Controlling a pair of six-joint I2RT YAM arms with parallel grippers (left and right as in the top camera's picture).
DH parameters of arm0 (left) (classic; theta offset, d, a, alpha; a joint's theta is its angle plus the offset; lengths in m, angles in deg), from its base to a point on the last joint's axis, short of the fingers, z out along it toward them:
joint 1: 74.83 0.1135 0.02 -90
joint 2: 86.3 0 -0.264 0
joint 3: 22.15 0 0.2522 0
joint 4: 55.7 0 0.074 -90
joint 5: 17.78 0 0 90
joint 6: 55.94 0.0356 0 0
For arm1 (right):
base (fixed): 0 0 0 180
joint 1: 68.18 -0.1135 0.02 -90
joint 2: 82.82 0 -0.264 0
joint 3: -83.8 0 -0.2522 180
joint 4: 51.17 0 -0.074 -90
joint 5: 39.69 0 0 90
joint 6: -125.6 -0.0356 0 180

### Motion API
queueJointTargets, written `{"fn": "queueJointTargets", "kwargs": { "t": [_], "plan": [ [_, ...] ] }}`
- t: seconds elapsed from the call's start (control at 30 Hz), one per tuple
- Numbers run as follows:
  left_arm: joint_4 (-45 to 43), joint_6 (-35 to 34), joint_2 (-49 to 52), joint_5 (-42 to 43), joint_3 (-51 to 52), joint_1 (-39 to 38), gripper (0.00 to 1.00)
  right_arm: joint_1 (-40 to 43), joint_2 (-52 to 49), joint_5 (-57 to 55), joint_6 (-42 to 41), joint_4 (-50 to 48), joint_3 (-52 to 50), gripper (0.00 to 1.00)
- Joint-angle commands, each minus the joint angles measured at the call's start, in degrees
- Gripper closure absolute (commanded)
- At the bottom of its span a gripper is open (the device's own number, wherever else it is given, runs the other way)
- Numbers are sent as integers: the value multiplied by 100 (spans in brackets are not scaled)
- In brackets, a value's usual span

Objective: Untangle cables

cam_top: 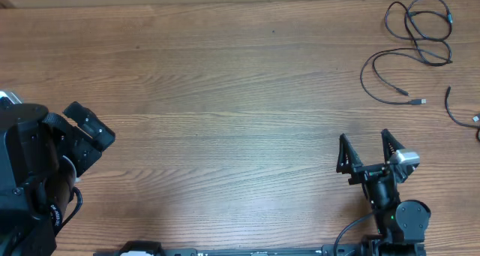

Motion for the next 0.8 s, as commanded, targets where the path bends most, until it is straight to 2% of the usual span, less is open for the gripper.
{"fn": "queueJointTargets", "kwargs": {
  "t": [0.0,0.17,0.47,0.77],
  "plan": [
    [-7,92,-2,-76,-26,55,1,33,59,-151,42,304,-63,0],
    [-9,92,-2,-76,-26,55,0,15,59,-162,573,289,-63,0],
    [-7,92,-2,-76,-26,55,0,9,61,-181,968,317,-63,0],
    [-7,92,-2,-76,-26,55,0,17,61,-398,968,345,-61,0]
  ]
}}
